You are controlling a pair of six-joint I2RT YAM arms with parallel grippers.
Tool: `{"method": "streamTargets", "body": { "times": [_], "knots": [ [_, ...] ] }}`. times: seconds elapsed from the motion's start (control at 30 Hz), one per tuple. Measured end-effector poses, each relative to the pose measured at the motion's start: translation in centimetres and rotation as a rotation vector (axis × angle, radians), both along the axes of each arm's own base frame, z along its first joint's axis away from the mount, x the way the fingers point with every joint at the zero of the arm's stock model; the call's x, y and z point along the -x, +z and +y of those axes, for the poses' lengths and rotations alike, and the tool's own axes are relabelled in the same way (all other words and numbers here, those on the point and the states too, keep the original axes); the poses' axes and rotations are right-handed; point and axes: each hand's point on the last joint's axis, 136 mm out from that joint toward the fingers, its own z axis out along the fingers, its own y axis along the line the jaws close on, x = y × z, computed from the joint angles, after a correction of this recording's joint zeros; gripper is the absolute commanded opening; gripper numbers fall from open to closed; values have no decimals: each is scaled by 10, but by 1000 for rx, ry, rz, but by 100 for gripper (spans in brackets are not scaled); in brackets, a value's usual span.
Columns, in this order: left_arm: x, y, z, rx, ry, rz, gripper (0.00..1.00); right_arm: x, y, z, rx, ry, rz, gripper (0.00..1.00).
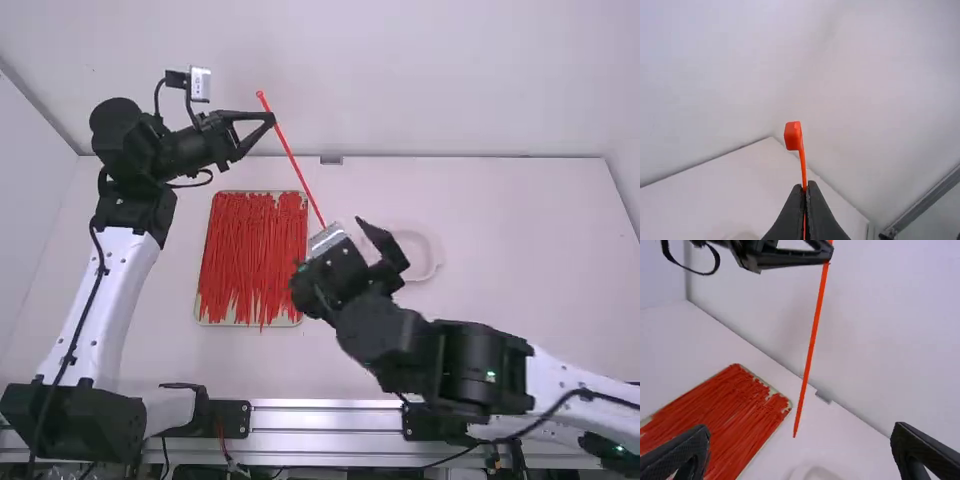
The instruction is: Fasten the cable tie
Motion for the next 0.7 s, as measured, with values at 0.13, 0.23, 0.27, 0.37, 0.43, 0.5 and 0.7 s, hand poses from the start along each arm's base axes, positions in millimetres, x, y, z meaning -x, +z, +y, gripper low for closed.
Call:
{"method": "streamTargets", "body": {
  "times": [0.13, 0.23, 0.27, 0.37, 0.43, 0.5, 0.7],
  "knots": [
    [10, 0, -5, -26, -61, -44, 1, 3, 14, -21, -51, 75, 11, 97],
    [18, 1, -9, -41, -111, -73, 1, 5, 23, -33, -94, 117, 13, 97],
    [22, 1, -10, -44, -133, -77, 1, 6, 27, -39, -113, 136, 13, 97],
    [28, 0, -12, -52, -172, -83, 1, 8, 34, -49, -150, 168, 11, 98],
    [33, -1, -14, -59, -199, -92, 1, 10, 40, -57, -180, 190, 7, 99],
    [34, -2, -15, -62, -210, -94, 1, 11, 43, -62, -195, 198, 4, 99],
    [38, -5, -16, -68, -236, -84, 1, 6, 53, -75, -241, 199, -13, 100]
  ]
}}
